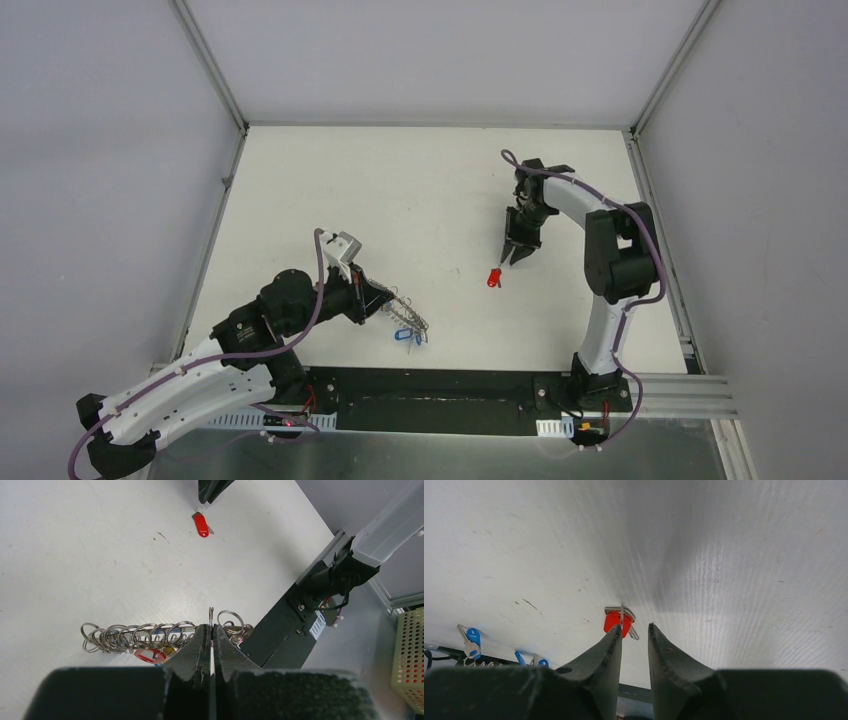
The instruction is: Put the keys on the keyring
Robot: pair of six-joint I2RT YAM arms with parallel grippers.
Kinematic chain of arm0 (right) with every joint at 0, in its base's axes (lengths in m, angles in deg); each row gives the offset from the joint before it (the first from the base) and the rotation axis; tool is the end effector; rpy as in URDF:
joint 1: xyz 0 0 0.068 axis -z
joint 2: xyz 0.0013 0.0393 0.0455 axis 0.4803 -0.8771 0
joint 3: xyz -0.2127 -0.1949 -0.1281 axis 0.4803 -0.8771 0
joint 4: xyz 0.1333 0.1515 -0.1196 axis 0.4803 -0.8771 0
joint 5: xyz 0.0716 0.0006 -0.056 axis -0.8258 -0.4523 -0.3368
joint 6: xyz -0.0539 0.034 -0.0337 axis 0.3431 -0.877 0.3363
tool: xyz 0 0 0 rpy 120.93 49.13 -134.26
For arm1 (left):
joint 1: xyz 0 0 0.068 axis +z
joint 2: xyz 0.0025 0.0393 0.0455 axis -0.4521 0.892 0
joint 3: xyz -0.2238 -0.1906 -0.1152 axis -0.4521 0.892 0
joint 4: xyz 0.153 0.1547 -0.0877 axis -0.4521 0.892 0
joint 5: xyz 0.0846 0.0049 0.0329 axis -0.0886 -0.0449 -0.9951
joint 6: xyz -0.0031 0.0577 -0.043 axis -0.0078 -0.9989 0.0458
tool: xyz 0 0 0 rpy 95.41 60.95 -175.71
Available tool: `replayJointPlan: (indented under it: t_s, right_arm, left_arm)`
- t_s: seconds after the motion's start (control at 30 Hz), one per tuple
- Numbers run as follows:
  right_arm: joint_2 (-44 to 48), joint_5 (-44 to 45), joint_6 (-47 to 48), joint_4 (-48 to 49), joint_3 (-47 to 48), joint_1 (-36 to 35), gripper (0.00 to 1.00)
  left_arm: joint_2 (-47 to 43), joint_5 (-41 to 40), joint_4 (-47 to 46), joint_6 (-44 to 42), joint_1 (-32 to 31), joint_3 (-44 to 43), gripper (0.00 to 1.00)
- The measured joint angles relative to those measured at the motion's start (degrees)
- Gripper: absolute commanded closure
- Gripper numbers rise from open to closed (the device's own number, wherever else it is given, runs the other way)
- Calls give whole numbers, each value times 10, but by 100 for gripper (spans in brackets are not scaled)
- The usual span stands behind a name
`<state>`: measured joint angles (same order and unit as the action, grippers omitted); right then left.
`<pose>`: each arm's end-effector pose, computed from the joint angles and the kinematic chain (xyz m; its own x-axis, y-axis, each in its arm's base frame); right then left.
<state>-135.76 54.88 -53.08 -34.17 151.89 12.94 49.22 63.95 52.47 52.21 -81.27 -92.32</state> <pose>0.3335 0.1094 0.2068 -0.9955 0.0737 0.0594 0.0859 0.9671 0.2395 0.0487 -0.0705 0.2969 -0.5255 -0.0811 -0.8469 0.6556 0.5960 -0.4638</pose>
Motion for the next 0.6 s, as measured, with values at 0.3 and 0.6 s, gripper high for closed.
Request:
replayJointPlan:
  t_s: [0.3, 0.6]
  right_arm:
    - [-9, 0, 0, -5, 2, -13, 72]
    - [-13, 1, 0, -5, 2, -27, 86]
  left_arm:
    - [0, 0, -3, 0, 0, 5, 100]
    - [0, 0, -4, 0, 0, 5, 100]
